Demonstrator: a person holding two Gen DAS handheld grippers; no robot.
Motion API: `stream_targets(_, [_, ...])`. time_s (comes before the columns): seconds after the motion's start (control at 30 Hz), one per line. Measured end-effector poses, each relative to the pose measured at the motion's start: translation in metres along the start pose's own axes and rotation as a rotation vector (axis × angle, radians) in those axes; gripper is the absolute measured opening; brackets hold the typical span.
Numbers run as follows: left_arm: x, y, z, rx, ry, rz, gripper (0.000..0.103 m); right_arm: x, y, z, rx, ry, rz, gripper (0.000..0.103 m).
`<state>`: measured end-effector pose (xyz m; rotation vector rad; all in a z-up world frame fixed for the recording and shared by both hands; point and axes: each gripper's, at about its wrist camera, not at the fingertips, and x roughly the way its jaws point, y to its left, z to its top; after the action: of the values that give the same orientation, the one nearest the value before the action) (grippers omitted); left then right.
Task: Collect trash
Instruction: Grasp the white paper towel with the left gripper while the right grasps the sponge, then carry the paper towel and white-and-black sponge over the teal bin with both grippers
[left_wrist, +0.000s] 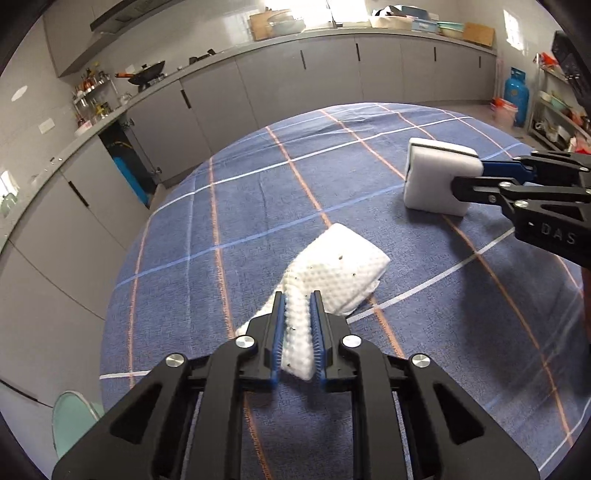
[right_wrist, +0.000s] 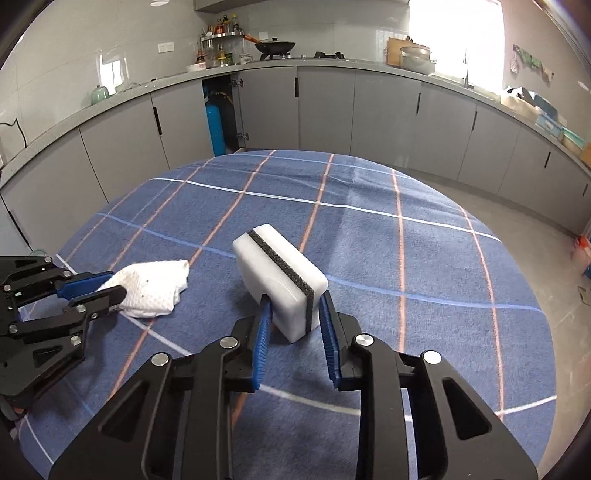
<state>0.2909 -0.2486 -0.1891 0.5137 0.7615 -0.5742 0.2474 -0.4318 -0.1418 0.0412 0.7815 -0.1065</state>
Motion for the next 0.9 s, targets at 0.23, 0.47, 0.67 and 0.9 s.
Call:
stream_targets(0.23, [-0.026, 0.015, -0.007, -0.029, -0.037, 0.045, 0.01, -0.022, 0.011, -0.008, 0.031, -0.032, 0.02, 0.025])
stream_targets(0.47, [-0.07, 0.047, -0.024, -0.109, -0.083, 0.106, 0.01, -0.043, 0.04, -0.014, 0.041, -0.068, 0.055, 0.025])
stream_targets(0.67, [-0.105, 0.07, -0.05, -0.179, -0.11, 0.155, 0.01, -0.056, 0.074, -0.021, 0.012, -0.089, 0.098, 0.025])
stream_targets(0.9, [-0.139, 0.096, -0.085, -0.245, -0.126, 0.207, 0.01, -0.065, 0.114, -0.024, -0.024, -0.112, 0.141, 0.025])
